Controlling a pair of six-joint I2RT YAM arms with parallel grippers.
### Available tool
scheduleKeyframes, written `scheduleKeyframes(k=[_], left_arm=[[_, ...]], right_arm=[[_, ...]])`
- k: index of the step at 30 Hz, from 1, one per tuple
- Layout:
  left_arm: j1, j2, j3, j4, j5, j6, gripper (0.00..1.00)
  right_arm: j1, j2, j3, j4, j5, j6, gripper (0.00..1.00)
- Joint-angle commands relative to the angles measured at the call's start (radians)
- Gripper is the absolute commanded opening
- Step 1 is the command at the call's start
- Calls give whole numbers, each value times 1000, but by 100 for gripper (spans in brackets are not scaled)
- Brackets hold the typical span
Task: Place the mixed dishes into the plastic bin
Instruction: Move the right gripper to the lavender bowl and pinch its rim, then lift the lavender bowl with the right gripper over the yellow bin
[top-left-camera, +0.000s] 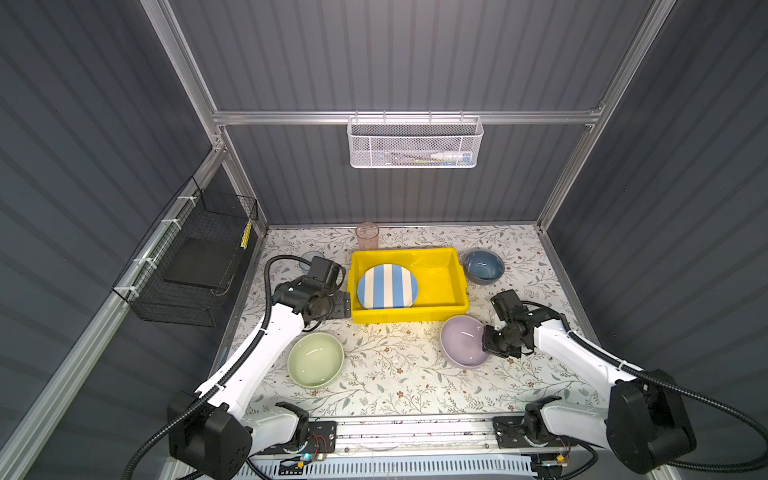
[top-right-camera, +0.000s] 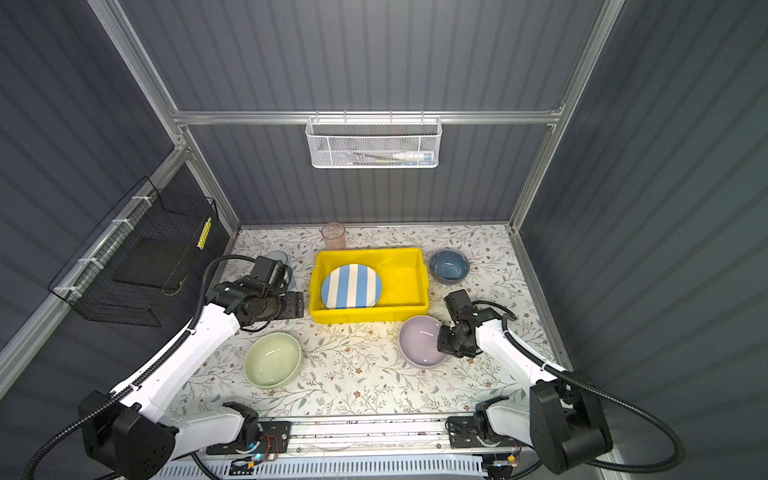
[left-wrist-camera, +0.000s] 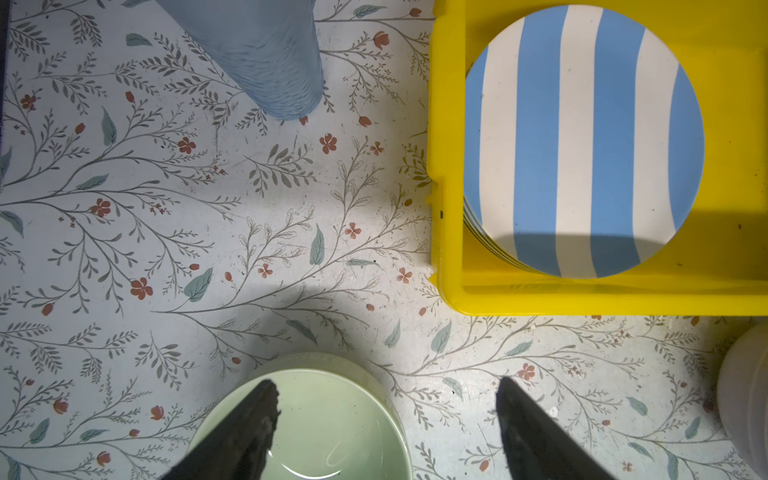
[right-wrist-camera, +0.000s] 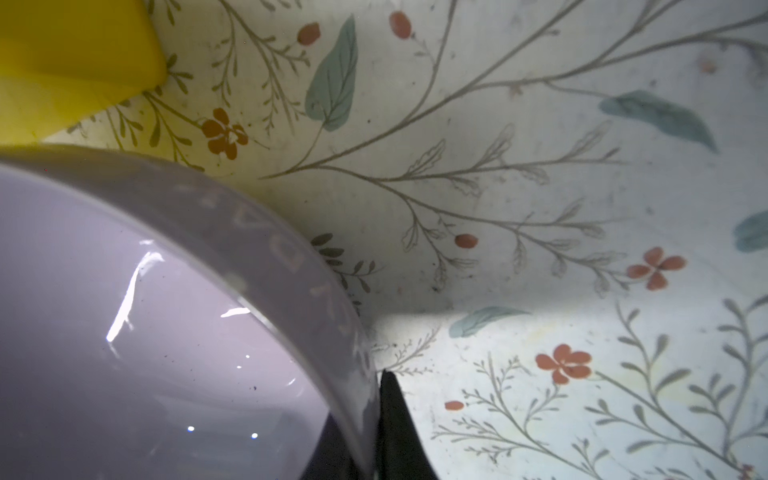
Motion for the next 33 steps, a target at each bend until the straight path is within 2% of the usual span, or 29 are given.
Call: scheduleKeyframes(k=[1, 10, 14, 20, 25, 27, 33], left_arm=[[-2, 13, 5, 12, 8, 20, 83], [0, 34, 31, 23, 11, 25, 83], [0, 37, 39, 17, -1, 23, 83], [0, 27, 31, 16, 0, 18, 83], [0, 13, 22, 11, -1, 14, 83], [0, 8, 20, 8, 2, 14, 83], [0, -28, 0, -1, 12, 18, 83]], right_arm=[[18, -23, 23, -16, -49, -29, 6], [177, -15, 122, -115, -81, -74, 3], [231, -14, 181, -115, -167, -118, 0], [244, 5, 325, -124, -272, -176, 0], [244, 82, 505, -152, -242, -224, 0], [242, 132, 581, -166, -188, -234, 0], [239, 343, 848, -222, -115, -268, 0]])
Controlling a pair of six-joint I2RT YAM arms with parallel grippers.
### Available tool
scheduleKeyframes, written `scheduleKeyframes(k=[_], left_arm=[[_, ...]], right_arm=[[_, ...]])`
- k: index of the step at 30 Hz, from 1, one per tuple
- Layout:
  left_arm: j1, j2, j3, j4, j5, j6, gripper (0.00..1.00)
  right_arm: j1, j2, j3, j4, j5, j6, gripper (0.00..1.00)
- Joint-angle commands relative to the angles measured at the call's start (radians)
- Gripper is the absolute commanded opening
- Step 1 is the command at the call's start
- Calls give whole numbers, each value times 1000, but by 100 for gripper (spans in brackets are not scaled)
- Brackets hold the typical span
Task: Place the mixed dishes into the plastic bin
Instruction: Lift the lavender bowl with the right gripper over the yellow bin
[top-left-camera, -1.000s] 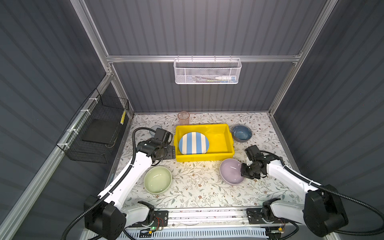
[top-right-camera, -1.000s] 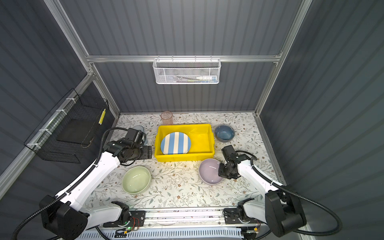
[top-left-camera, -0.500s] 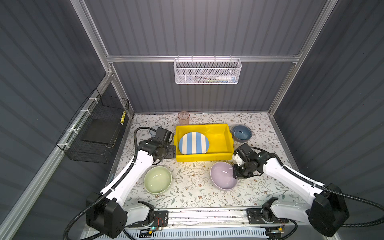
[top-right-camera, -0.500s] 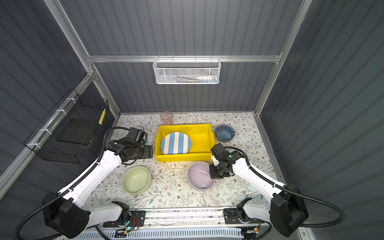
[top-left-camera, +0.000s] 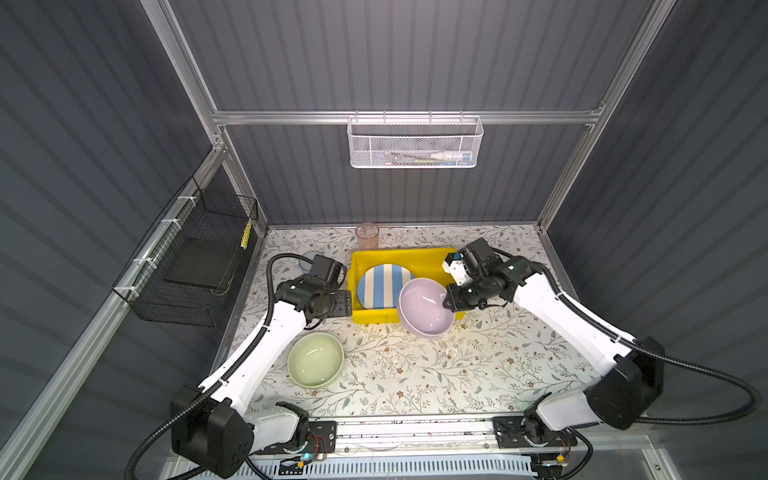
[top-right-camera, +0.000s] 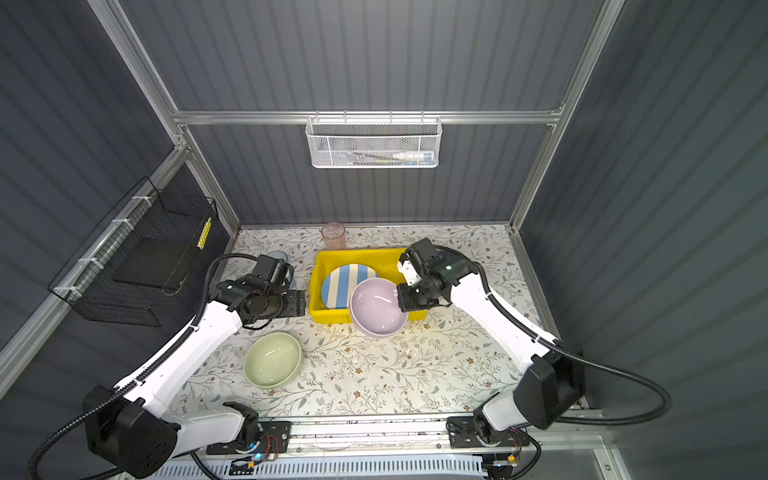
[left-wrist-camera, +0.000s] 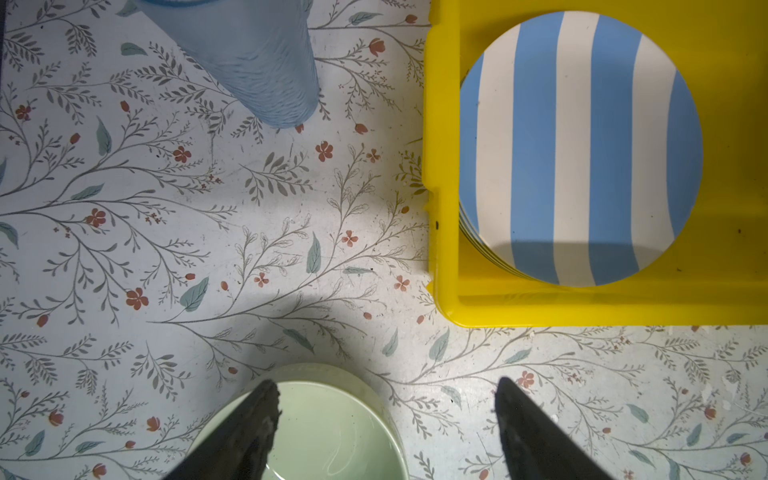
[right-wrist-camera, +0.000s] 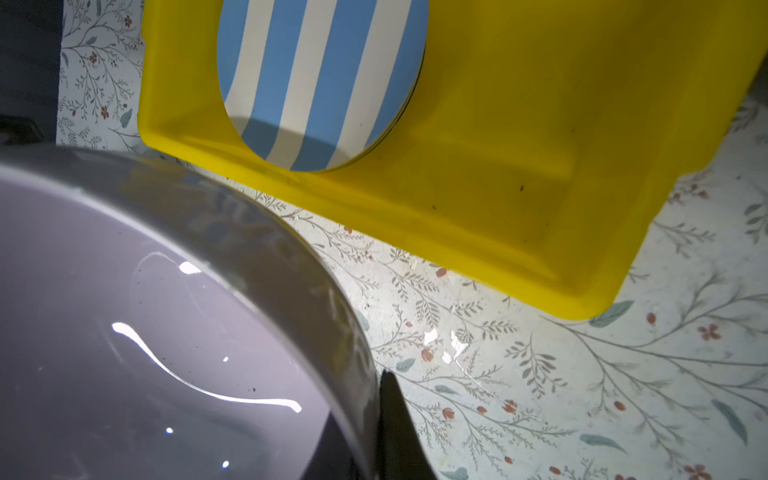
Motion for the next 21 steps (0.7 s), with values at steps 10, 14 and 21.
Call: scheduleKeyframes(k=[10, 14, 21], left_arm=[[0, -97, -32, -31, 34, 4, 83], [0, -110, -62, -6, 68, -7, 81], [0, -134, -88, 14, 90, -4, 82]], right_arm=[[-1, 410, 545, -132, 25, -59, 0], [1, 514, 659, -155, 40, -46, 0], [20, 646, 816, -189, 66, -9, 0]])
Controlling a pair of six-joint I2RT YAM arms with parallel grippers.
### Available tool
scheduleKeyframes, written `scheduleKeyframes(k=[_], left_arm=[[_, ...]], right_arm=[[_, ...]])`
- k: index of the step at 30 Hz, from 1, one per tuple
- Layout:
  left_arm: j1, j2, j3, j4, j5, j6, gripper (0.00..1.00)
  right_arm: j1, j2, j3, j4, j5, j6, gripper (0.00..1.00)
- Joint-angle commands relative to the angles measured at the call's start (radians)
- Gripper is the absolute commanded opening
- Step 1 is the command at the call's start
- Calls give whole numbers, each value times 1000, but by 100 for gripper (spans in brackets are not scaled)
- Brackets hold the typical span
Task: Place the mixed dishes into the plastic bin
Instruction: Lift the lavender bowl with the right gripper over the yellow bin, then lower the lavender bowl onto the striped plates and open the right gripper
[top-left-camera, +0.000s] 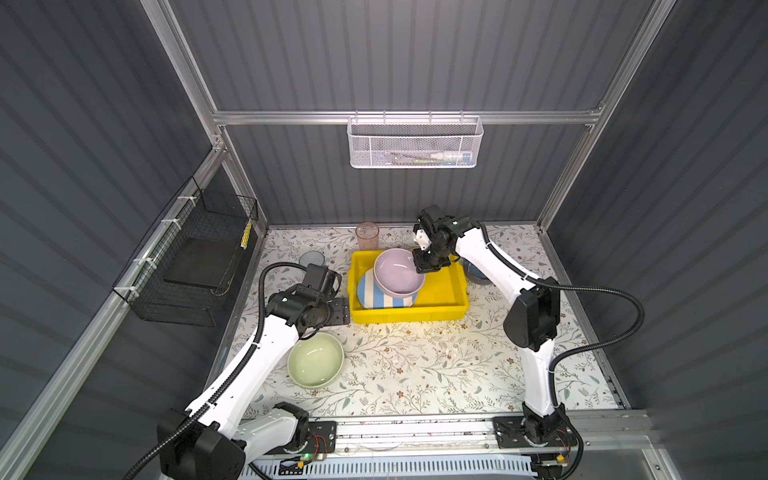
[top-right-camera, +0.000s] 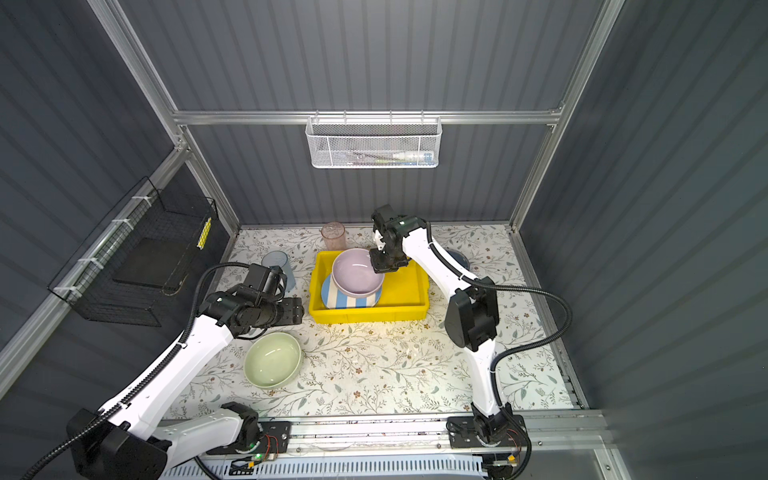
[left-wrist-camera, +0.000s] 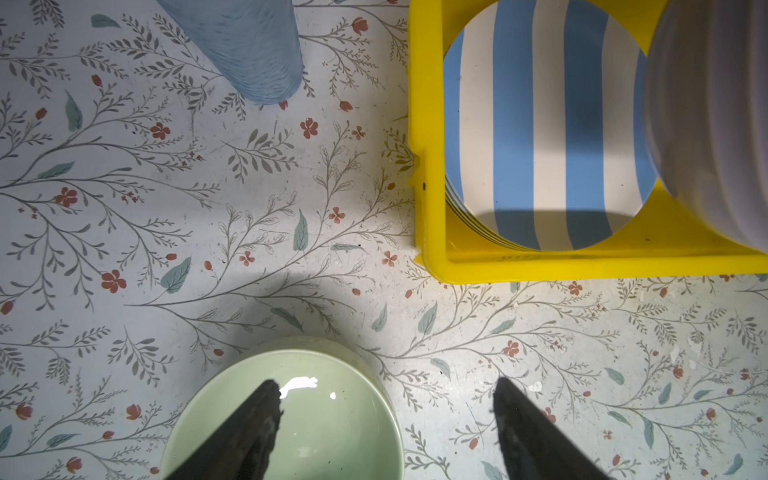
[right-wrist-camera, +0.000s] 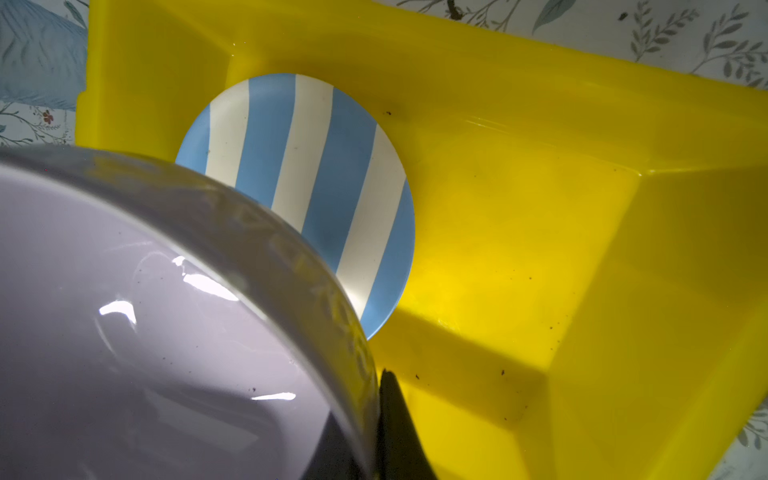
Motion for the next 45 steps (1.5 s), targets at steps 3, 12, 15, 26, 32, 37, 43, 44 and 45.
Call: scheduleKeyframes(k=[3, 12, 15, 26, 32, 37, 43, 44, 45], left_arm=[[0, -36, -18, 21, 29, -6, 83], [0, -49, -46, 29, 29, -16, 84], [0, -53, -55, 36, 31, -22, 85], [0, -57, -57, 28, 25, -21, 85], [0, -55, -52, 24, 22, -19, 86], [0, -53, -46, 21, 22, -16, 86], [0, -44, -33, 8, 5, 3, 86], [0, -44, -28, 6, 4, 4, 87], [0, -44, -26, 6, 1, 6, 87]], right_arm=[[24, 63, 156, -30, -3, 33, 0], [33, 167, 259, -53, 12, 51, 0], [36, 187, 259, -42, 12, 62, 0], [45, 230, 260, -13, 25, 87, 0], [46, 238, 258, 0, 33, 92, 2], [45, 247, 258, 0, 34, 95, 9], [45, 247, 252, -2, 31, 93, 17], [45, 247, 250, -2, 30, 92, 18], [45, 245, 250, -3, 30, 92, 19]])
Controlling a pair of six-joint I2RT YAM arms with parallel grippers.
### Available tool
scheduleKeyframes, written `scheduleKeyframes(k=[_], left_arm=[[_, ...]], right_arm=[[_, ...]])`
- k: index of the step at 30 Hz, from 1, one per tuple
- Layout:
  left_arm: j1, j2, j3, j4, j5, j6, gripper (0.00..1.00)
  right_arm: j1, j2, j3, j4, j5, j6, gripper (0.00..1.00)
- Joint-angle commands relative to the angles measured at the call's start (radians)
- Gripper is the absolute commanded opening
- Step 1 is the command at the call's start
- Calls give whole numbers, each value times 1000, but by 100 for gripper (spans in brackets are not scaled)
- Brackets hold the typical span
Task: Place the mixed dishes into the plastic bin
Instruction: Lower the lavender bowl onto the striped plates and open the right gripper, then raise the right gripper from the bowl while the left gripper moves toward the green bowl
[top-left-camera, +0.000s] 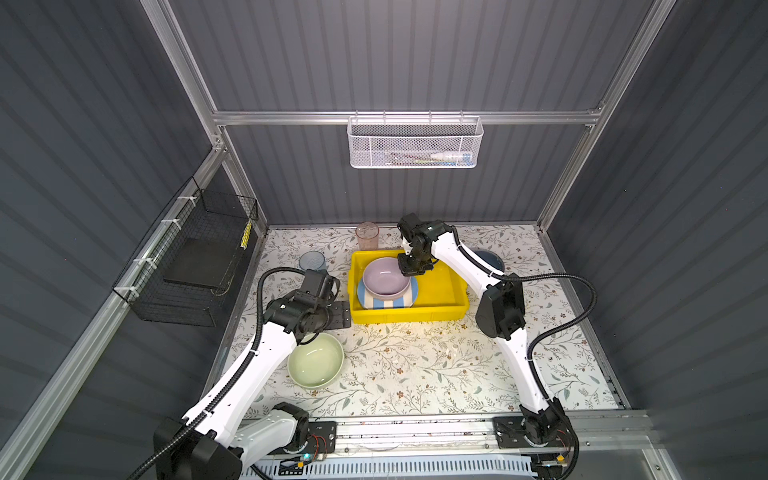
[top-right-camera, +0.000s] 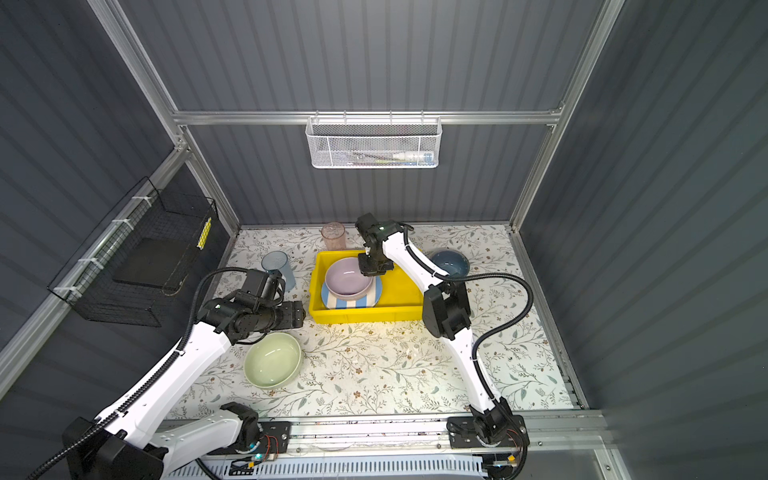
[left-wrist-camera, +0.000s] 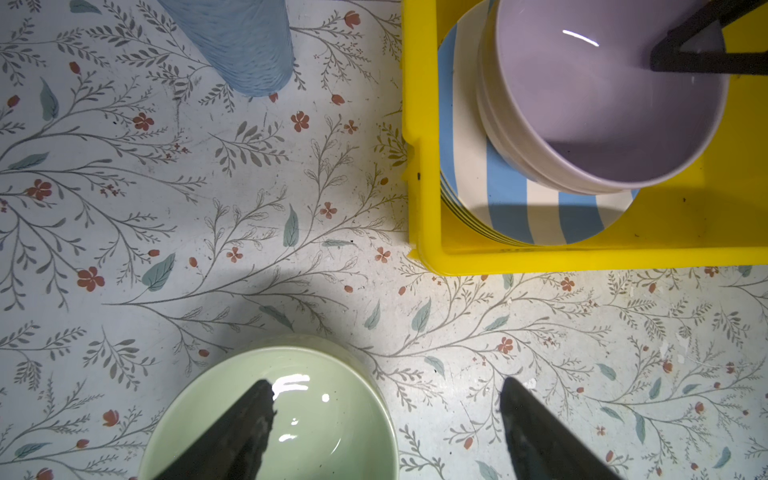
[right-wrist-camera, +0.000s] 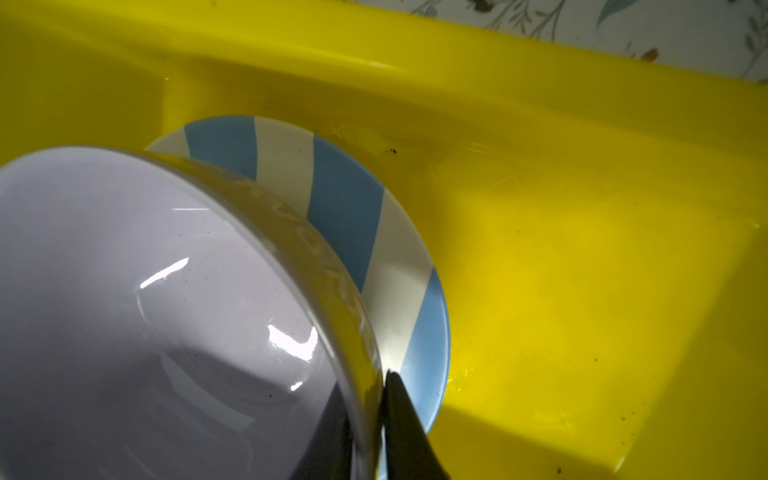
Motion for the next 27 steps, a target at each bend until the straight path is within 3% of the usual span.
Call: scheduleKeyframes(k=[1, 8, 14, 19, 27], left_arm=[[0, -7, 27, -27, -15, 16, 87], [2, 2, 35, -62, -59, -10, 87], [16, 24, 47, -100, -83, -27, 87], [96, 6, 35, -67, 34, -15, 88], [225, 68, 48, -151, -6, -45, 88]], right_arm=[[5, -10, 26, 9, -19, 4, 20], [6, -46, 2, 11, -5, -2, 30], [3, -155, -99, 68, 30, -21, 50], [-4, -273, -220, 137, 30, -41, 57], [-37, -499, -526, 324, -87, -49, 62]])
